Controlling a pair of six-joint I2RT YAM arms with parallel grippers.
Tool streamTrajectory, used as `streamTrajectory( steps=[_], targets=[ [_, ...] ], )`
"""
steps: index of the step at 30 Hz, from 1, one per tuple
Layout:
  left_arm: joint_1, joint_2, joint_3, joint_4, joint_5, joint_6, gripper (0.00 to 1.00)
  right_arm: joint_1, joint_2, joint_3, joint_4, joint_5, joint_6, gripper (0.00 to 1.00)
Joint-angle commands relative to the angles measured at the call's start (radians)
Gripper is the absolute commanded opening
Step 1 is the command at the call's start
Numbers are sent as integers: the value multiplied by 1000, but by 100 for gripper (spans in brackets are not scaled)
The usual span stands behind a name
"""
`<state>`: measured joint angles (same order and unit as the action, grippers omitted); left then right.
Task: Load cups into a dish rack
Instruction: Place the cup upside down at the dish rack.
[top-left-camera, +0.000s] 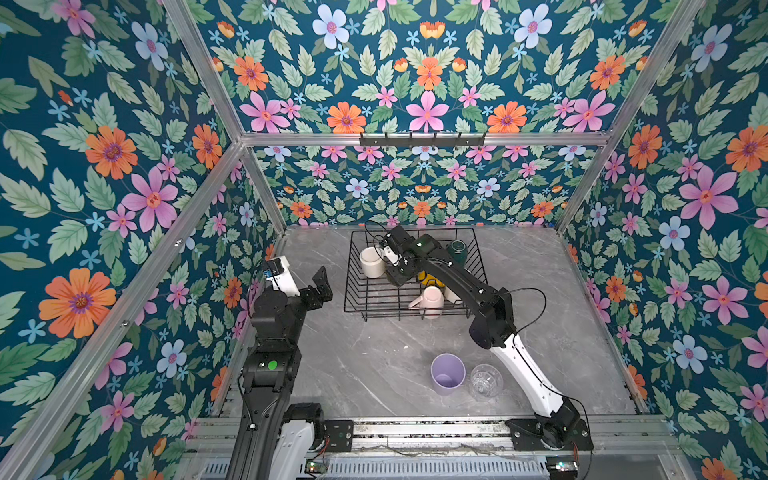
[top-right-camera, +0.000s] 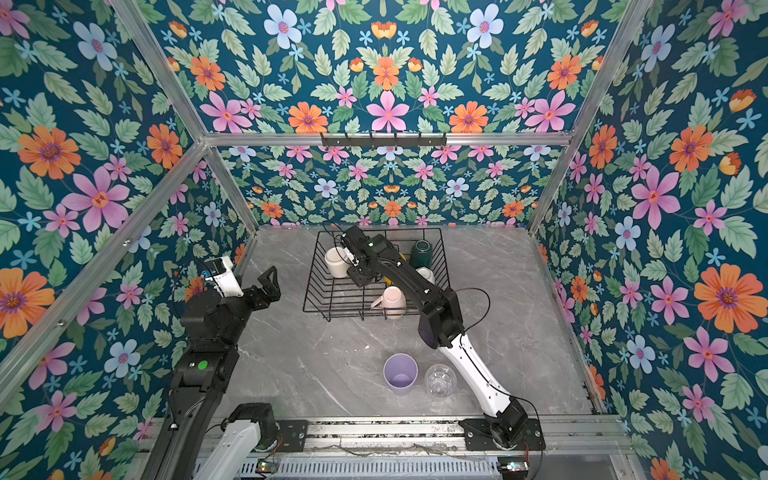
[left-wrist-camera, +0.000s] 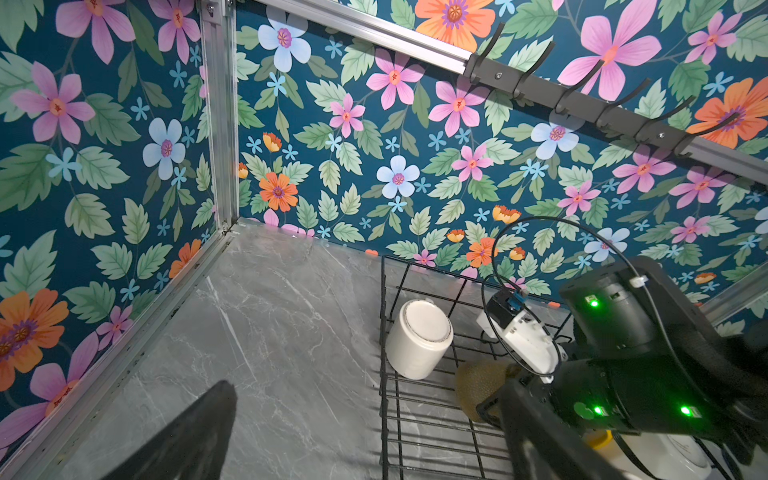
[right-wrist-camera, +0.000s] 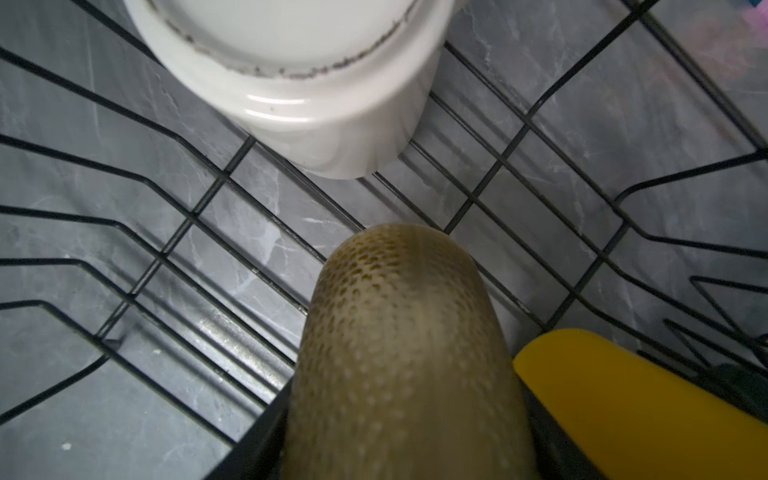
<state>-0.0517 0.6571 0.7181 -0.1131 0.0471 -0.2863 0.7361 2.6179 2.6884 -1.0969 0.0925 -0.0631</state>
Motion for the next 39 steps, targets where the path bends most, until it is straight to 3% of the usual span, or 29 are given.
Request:
streamTrajectory(
  steps=[1,10,13,31,39],
  targets=[
    [1,3,3,3,-3,8,99,2,7,1,-17,5,-16,31],
    [1,7,4,4,0,7,99,1,19,-1,-34,18,-30,62],
    [1,9,5,6,3,6,99,1,22,-2,-40,23,-36,67],
    [0,8,6,4,-4,6,99,1,-46,-22,-3,-47,-16,87],
    [1,3,16,-7,-15,10,99,2,-219,-106,76,-121,51,88]
  ],
)
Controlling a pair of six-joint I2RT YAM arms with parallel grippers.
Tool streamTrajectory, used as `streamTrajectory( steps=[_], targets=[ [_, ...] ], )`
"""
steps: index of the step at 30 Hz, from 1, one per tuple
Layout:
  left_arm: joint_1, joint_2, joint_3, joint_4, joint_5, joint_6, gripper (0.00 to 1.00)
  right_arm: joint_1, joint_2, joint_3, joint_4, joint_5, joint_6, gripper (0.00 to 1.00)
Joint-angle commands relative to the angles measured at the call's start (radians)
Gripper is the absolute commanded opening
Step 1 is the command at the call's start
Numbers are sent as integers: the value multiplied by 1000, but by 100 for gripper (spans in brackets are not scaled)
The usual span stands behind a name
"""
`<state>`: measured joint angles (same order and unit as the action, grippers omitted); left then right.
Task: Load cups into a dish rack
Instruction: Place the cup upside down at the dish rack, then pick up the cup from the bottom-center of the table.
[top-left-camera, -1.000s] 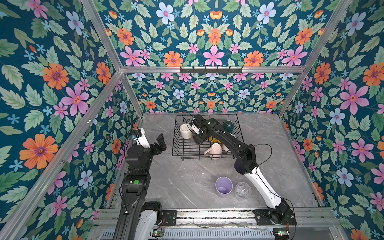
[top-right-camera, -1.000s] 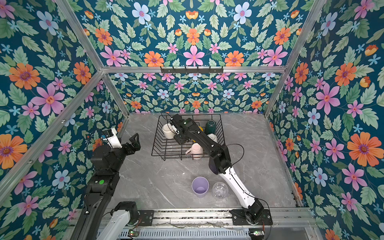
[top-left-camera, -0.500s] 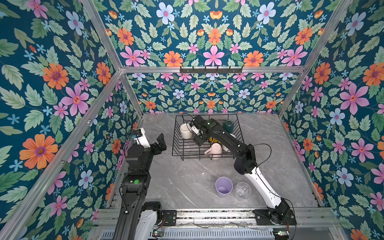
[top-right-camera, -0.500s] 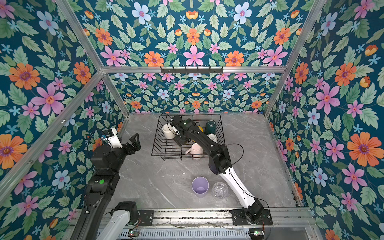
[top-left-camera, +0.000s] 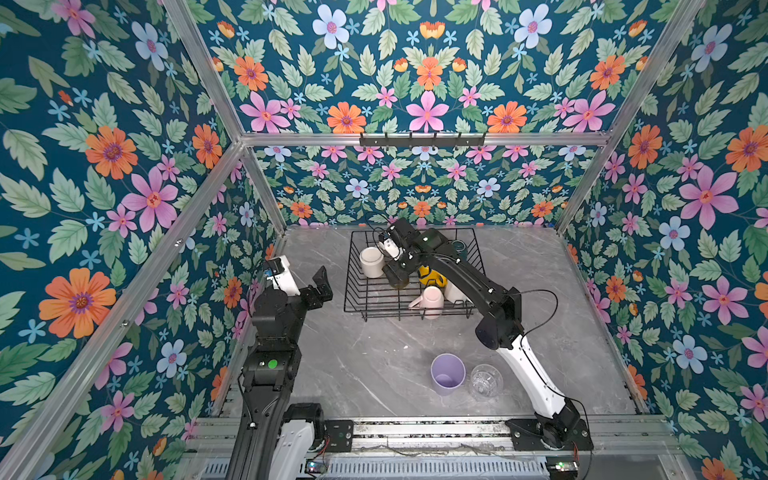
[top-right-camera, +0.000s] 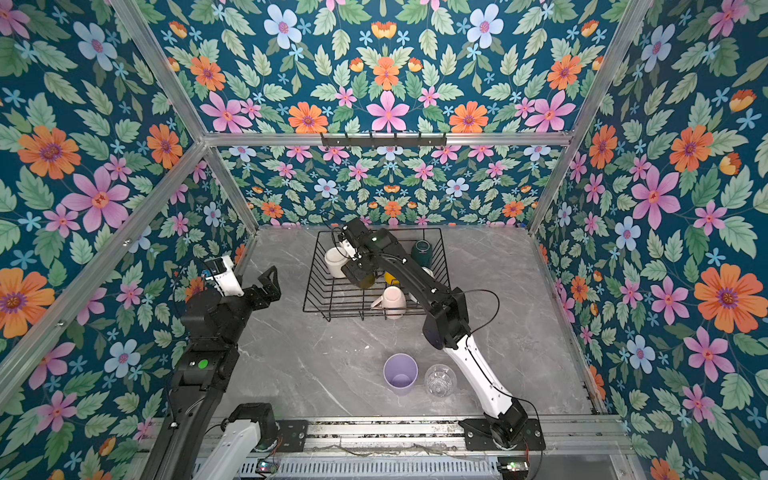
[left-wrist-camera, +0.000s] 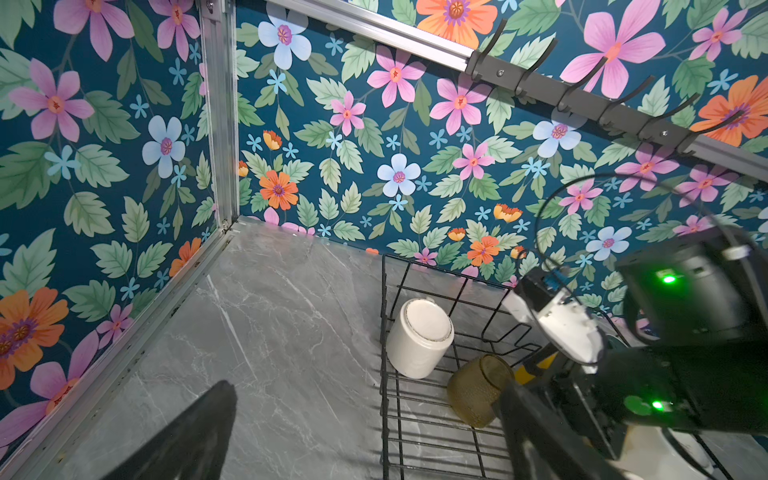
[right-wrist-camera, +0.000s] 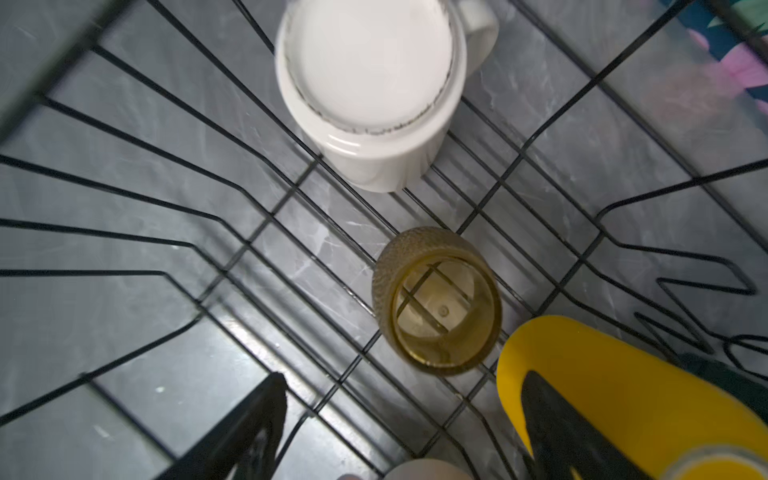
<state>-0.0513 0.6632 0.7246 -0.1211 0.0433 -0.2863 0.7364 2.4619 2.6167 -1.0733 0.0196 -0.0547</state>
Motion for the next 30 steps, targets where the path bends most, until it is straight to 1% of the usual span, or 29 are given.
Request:
streamTrajectory(
  steps=[1,5,11,13,16,19,22,27,30],
  targets=[
    [1,-5,9,-2,-10,9,99,0,-104,-73,80,-57,52,88],
    [1,-11,12,-10,-5,6,99,1,-282,-268,206,-73,89,88],
    [1,-19,26,-42,19,2,99,-15,-576,-650,410,-77,166,92],
    [1,-17,35,-53,41,-2,99,-44,-678,-789,479,-111,219,93],
    [0,0,52,-68,93,-6,98,-121,-839,-994,593,-214,324,93],
    [1,26,72,-96,146,-14,96,-190,-988,-1174,682,-237,404,94],
    [1,49,82,-114,211,-21,93,-237,-1107,-1298,714,-207,425,97],
    [-1,95,94,-150,342,-44,84,-346,-1218,-1442,716,-258,470,97],
    [-2,117,99,-173,425,-65,79,-379,-1258,-1504,714,-265,475,97]
  ],
)
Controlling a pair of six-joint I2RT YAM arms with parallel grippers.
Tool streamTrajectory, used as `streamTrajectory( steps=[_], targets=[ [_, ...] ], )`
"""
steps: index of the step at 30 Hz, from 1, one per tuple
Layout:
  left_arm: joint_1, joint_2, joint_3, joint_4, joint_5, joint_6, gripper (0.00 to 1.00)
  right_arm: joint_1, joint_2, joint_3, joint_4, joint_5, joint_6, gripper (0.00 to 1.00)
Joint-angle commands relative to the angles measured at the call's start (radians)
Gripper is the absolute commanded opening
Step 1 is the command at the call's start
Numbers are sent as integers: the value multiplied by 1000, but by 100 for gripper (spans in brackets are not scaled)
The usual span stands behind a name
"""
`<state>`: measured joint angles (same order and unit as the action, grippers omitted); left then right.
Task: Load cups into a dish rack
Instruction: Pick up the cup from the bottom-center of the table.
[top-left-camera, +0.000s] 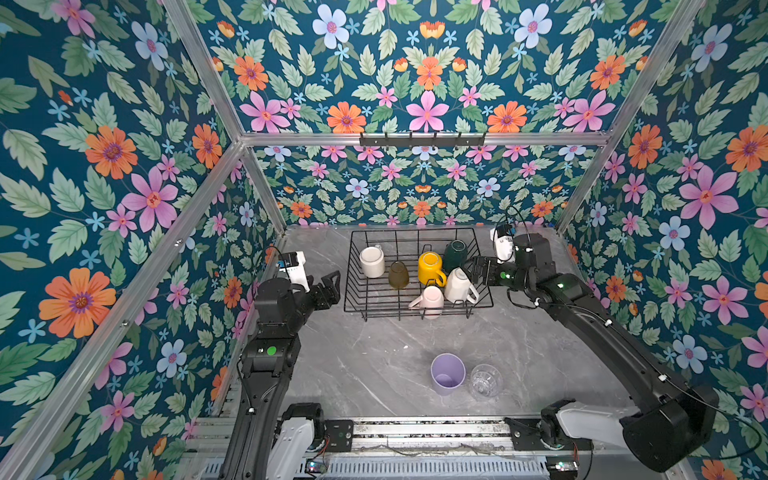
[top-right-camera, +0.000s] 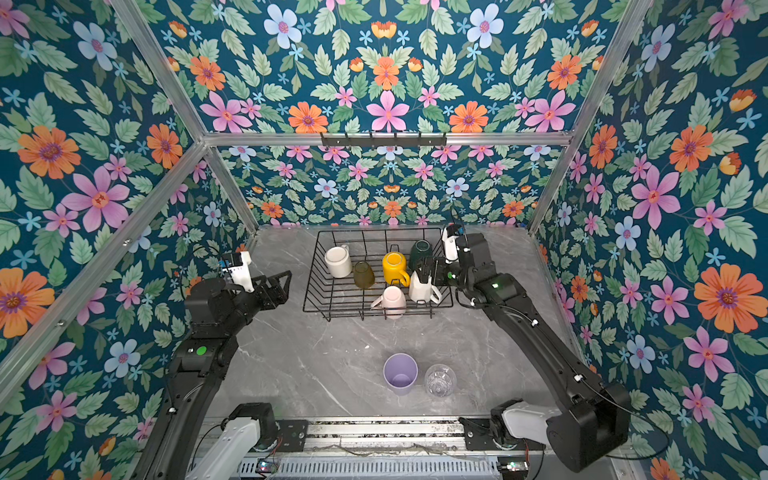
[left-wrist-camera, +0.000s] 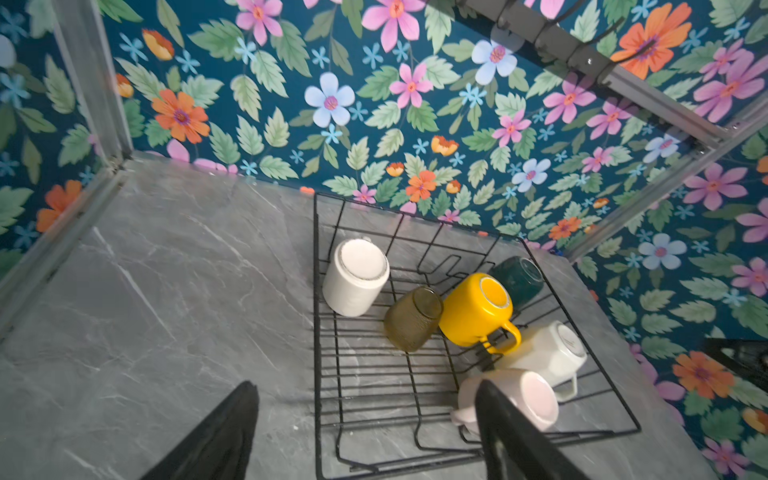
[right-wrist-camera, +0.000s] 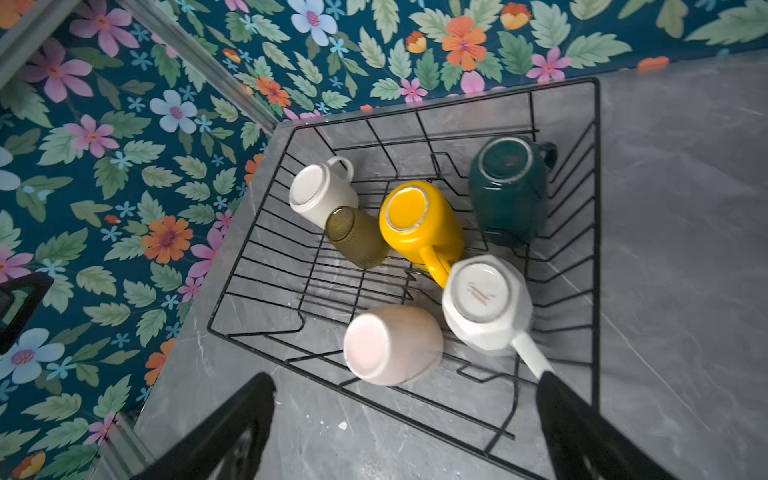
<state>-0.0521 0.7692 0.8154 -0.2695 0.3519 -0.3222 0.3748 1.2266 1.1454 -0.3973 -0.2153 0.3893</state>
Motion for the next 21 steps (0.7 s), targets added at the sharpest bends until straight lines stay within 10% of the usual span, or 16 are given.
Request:
streamTrajectory(
  steps=[1,21],
  targets=[
    [-4,14,9,-29,145,-40,78,-23,-29,-48,37,-30,31,97],
    [-627,143,41,-116,-89,-139,67,-107,-41,-109,35,-52,23,99]
  ],
)
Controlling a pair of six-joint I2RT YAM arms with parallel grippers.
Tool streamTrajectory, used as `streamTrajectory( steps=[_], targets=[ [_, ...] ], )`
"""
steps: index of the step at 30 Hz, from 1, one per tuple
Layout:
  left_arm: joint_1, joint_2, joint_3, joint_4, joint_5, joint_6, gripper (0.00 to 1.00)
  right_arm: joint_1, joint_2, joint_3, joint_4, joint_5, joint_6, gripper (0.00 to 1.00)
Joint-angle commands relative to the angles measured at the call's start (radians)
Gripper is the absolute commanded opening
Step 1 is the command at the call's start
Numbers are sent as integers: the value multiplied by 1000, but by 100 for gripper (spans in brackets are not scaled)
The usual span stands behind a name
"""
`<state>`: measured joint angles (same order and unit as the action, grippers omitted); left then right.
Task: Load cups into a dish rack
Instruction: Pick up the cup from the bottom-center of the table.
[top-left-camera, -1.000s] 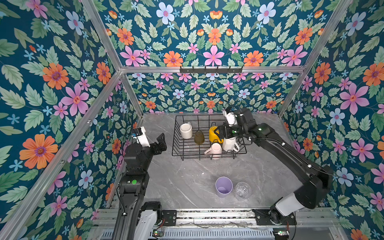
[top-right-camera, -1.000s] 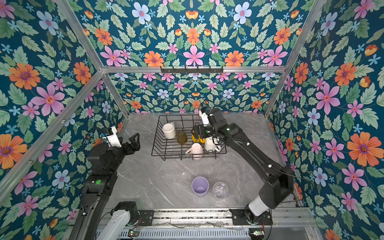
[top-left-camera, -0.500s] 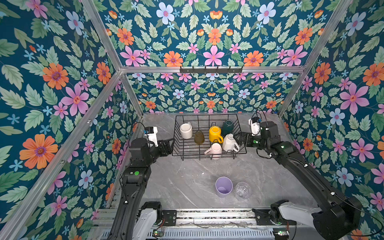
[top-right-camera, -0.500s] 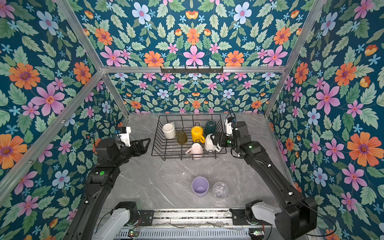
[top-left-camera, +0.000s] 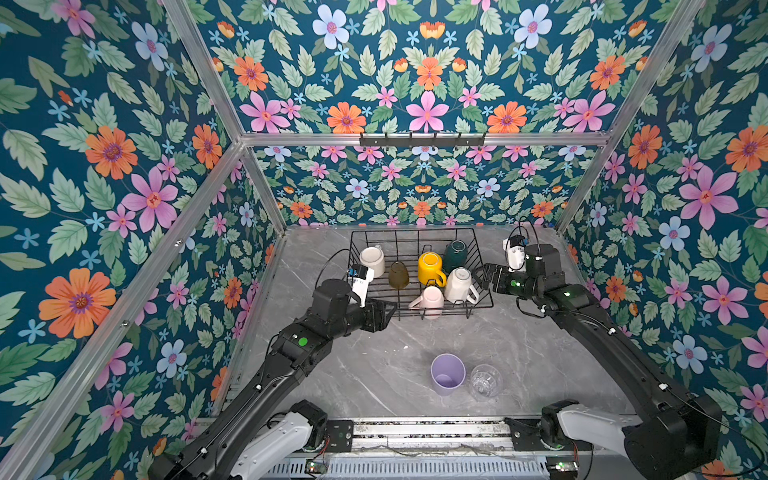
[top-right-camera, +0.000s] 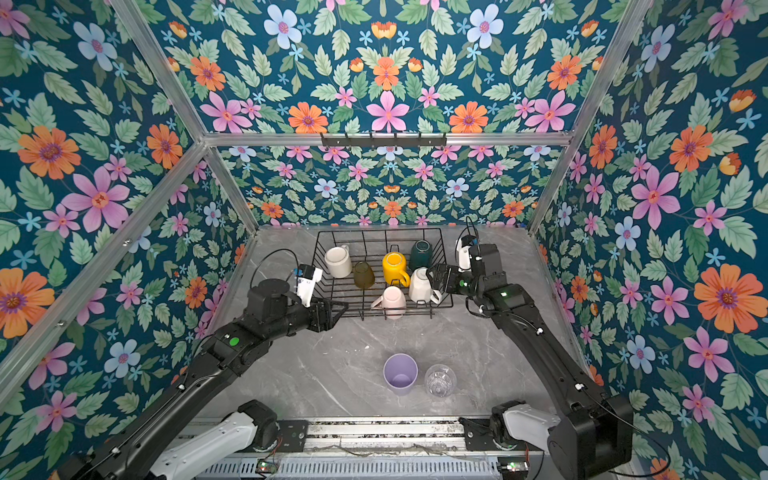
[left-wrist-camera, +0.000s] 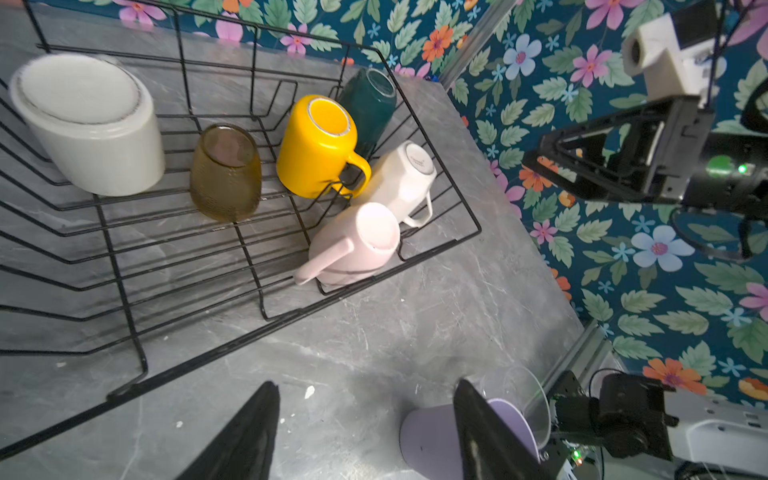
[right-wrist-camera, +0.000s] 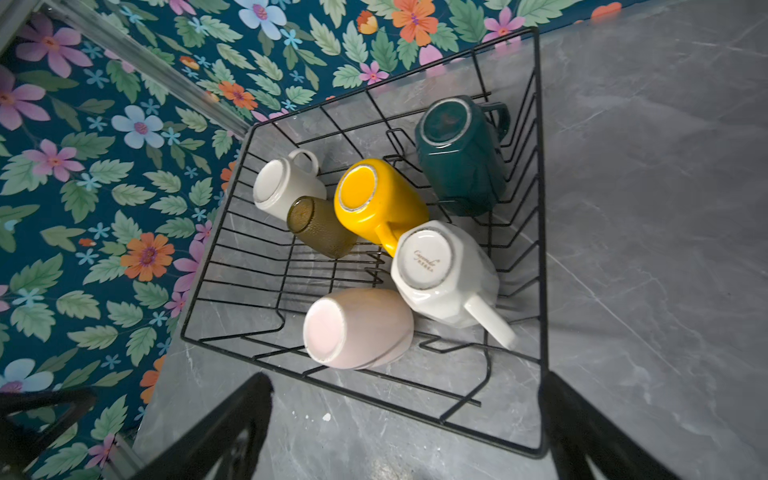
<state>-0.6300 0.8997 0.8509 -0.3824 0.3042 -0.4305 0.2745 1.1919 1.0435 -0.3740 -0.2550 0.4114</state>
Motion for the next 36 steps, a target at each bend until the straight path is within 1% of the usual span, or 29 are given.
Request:
streamTrajectory(
  steps=[1,4,10,13,19,24,31,34,36],
  targets=[
    [-83,23,5,0,-54,-34,66,-9,-6,-12,14,-12,1,99],
    [-183,67,8,0,-116,-38,64,-10,-6,-20,15,-14,1,99],
    [-352,173,33,-1,-186,-66,62,-11,-5,-25,13,-10,-1,99],
    [-419,210,43,-4,-217,-84,62,-10,-3,-29,12,-10,-2,99],
    [-515,289,71,-49,-264,-106,61,-11,-1,-38,16,-13,-4,99],
    [-559,340,91,-70,-288,-113,60,-10,-9,-44,15,-15,-5,99],
    [-568,343,93,-70,-308,-116,60,-11,-24,-50,7,-12,-13,99],
    [-568,324,83,-70,-348,-120,61,-10,-26,-36,-32,-6,-40,97],
    [-567,302,80,-75,-393,-116,64,-9,-26,-19,-84,-28,-72,94]
  ],
)
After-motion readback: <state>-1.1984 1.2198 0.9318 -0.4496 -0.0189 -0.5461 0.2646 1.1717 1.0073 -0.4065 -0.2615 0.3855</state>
